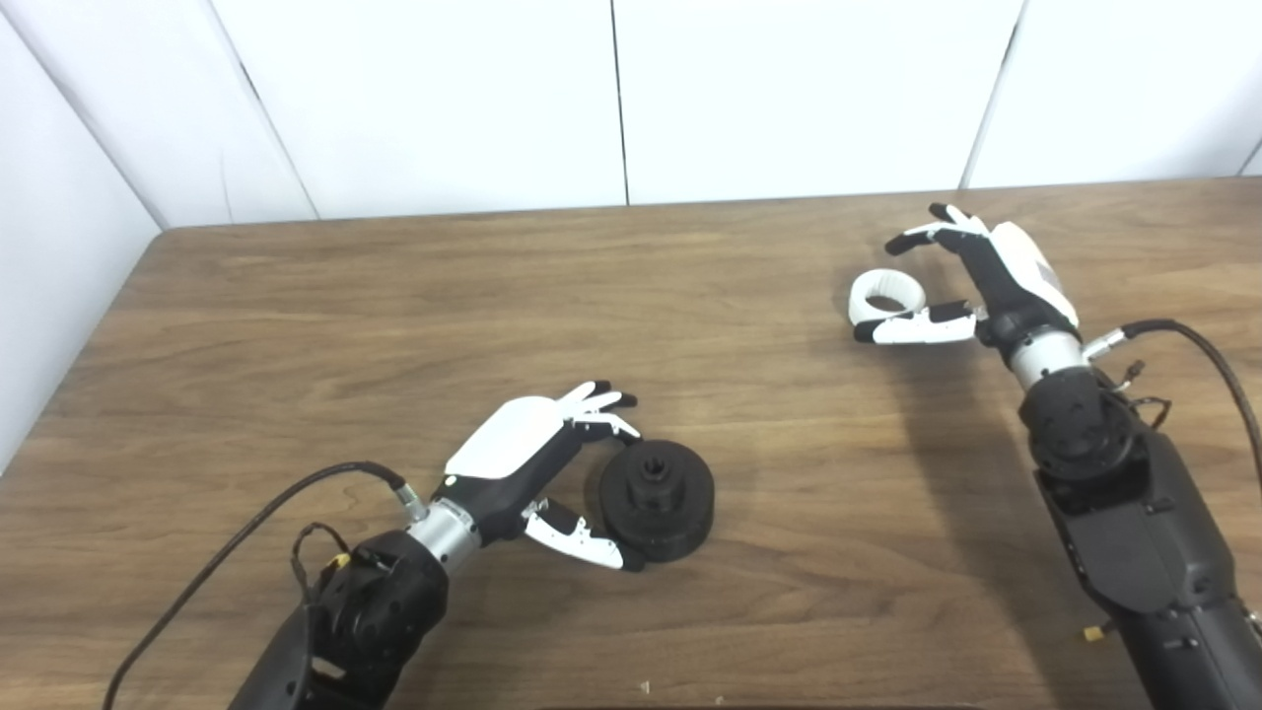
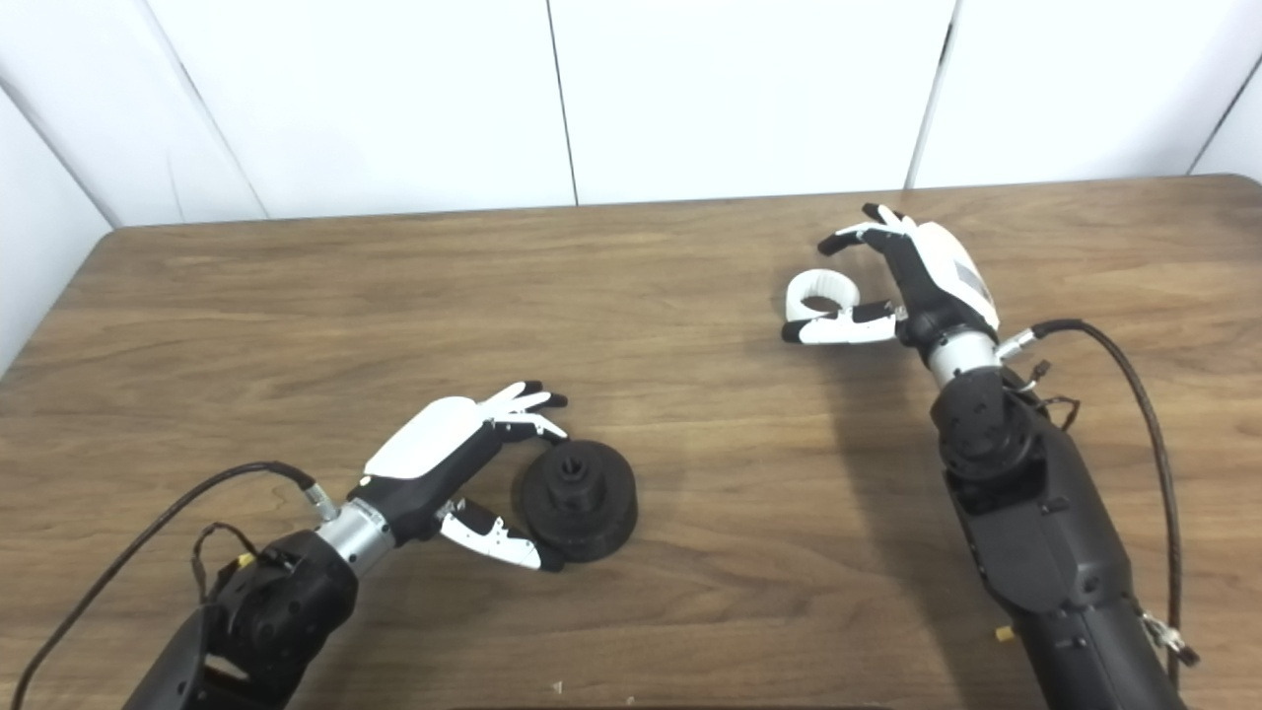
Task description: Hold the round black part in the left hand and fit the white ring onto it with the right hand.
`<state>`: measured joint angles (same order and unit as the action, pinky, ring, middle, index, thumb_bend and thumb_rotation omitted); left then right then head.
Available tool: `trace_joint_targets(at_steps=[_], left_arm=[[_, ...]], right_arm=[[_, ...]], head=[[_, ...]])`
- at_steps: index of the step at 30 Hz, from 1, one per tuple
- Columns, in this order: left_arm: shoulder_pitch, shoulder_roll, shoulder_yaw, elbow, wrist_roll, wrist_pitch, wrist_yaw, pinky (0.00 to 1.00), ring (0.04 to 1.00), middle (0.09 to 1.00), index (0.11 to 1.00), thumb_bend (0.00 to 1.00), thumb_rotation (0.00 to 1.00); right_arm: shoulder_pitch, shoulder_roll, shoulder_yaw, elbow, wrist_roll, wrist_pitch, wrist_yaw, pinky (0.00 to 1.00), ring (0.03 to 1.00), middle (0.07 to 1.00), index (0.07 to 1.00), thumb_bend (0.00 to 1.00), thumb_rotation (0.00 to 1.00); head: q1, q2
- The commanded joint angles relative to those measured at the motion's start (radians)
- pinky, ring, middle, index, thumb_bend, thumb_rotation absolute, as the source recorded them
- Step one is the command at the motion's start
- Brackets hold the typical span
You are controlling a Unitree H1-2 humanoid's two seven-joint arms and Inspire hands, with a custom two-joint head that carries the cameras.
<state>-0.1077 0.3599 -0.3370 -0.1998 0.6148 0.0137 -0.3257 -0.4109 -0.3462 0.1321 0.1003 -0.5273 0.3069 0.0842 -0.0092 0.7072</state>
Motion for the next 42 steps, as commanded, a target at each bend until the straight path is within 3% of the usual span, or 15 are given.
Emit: trace_joint_targets(at_steps=[1,11,42], left_arm=[[-0.011,0.003,-0.001,0.016,0.003,-0.006,-0.001,0.92,0.993,0.935,0.648,0.78,0.35],[-0.012,0.0,0.001,0.023,0.005,-0.01,0.001,0.93,0.996,0.938,0.647,0.78,0.36],[-0.006,-0.006,0.016,0.025,-0.002,-0.017,0.001,0.94,0.995,0.936,0.641,0.78,0.36]], right_arm=[[-0.063,-0.029,0.004,-0.014,-0.018,-0.003,0.003,1.0,1.0,0.972,0.715,1.0,0.32],[-0.071,-0.056,0.032,-0.003,-0.039,0.021,0.037,1.0,1.0,0.984,0.73,1.0,0.35],[-0.098,-0.044,0.015,0.086,-0.008,-0.013,0.005,1.0,1.0,0.979,0.756,0.98,0.38]], head=[[-0.002,0.001],[-0.001,-0.004],[0.003,-0.01]])
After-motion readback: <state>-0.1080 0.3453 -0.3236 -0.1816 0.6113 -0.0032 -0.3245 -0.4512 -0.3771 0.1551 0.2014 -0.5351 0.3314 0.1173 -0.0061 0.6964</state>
